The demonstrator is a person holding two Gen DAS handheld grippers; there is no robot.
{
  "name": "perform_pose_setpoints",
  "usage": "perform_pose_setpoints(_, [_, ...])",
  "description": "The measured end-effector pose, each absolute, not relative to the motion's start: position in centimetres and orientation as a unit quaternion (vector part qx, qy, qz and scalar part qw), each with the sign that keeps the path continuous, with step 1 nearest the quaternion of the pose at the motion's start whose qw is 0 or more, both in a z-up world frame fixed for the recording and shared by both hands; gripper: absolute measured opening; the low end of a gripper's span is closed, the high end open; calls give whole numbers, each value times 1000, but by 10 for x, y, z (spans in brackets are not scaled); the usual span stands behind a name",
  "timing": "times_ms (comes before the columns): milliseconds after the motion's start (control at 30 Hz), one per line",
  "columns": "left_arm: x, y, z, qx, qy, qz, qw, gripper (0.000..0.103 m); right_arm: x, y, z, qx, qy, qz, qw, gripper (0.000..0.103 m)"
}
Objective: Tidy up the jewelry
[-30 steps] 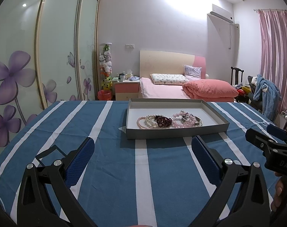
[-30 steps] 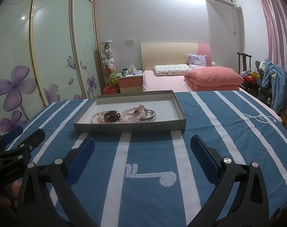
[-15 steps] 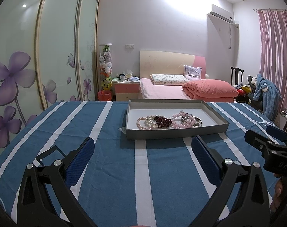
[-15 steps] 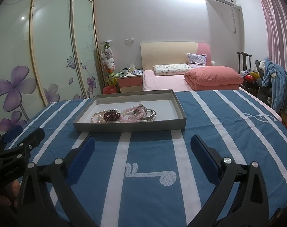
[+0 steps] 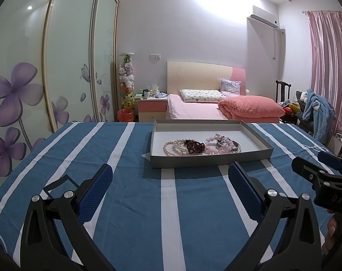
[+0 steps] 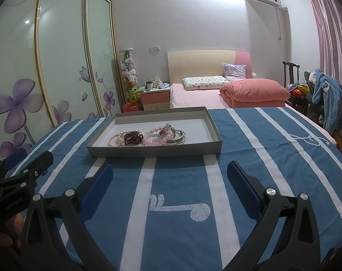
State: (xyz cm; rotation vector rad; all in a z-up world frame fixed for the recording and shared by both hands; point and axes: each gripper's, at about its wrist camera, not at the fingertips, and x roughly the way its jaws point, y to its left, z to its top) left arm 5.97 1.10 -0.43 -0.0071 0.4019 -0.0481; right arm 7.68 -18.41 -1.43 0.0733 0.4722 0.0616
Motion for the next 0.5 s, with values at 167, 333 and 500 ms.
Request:
perform_pose_setpoints(167, [60, 11, -4, -4, 199, -25, 980, 101, 76, -184, -16, 37, 234, 30, 971, 99])
perform_pose_setpoints(333, [60, 11, -3, -5, 199, -25, 980, 101, 76, -185, -16, 37, 234, 30, 971, 99])
perform_pose_setpoints(500, [60, 11, -2, -6, 201, -26, 979, 101, 77, -185, -15, 37, 234, 31, 971, 99])
